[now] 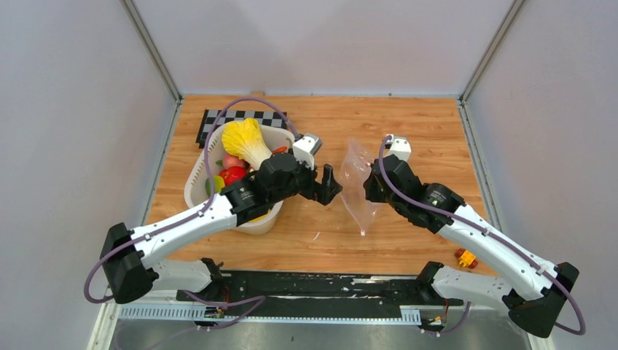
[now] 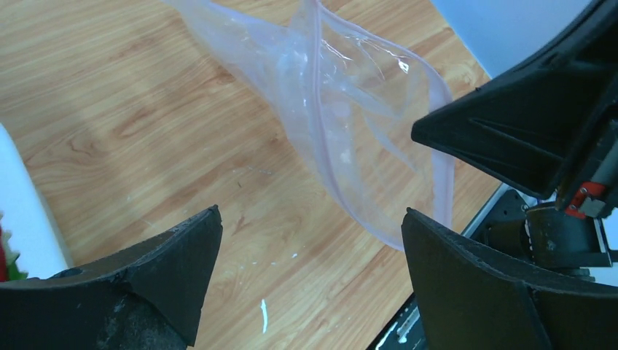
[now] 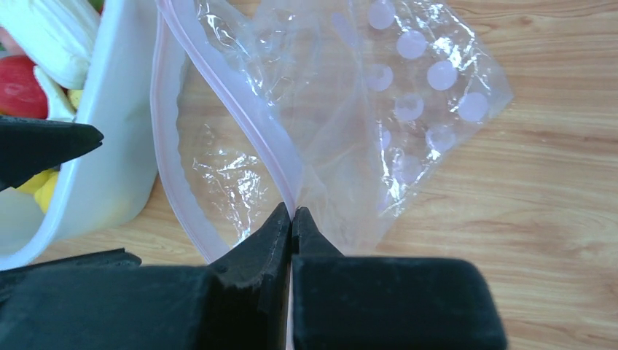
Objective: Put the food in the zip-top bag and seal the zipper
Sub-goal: Open the zipper of the food storage bag at the center of the board, then pick up the fake vegetable from the bin.
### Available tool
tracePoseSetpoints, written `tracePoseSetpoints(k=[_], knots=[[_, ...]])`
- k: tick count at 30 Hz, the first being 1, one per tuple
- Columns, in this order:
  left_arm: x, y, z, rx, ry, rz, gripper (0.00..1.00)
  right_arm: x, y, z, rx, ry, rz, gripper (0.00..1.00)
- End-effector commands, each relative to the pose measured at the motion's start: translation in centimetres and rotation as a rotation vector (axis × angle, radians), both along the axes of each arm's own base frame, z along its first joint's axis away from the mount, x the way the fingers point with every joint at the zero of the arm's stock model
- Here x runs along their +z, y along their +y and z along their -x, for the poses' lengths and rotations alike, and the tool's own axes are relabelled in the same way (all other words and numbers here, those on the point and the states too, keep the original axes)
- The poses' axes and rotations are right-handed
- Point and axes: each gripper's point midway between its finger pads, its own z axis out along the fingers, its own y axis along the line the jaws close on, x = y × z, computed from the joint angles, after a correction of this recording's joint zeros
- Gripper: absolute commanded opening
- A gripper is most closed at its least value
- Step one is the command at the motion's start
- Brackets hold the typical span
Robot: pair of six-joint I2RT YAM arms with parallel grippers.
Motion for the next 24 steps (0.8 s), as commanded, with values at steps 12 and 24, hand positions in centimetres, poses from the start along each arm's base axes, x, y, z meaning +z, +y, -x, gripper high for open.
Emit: tracePoseSetpoints(k=[12, 24], knots=[[1.9, 15.0, -7.1, 0.468, -0.057, -0.058, 1.0, 1.7, 4.5, -0.7, 0.132, -0.03, -0.188, 0.0], [0.9, 25.5, -15.2, 0.547, -0.042, -0.179, 1.0, 2.2, 4.7, -0.2, 0.168, -0.032, -0.198, 0.0]])
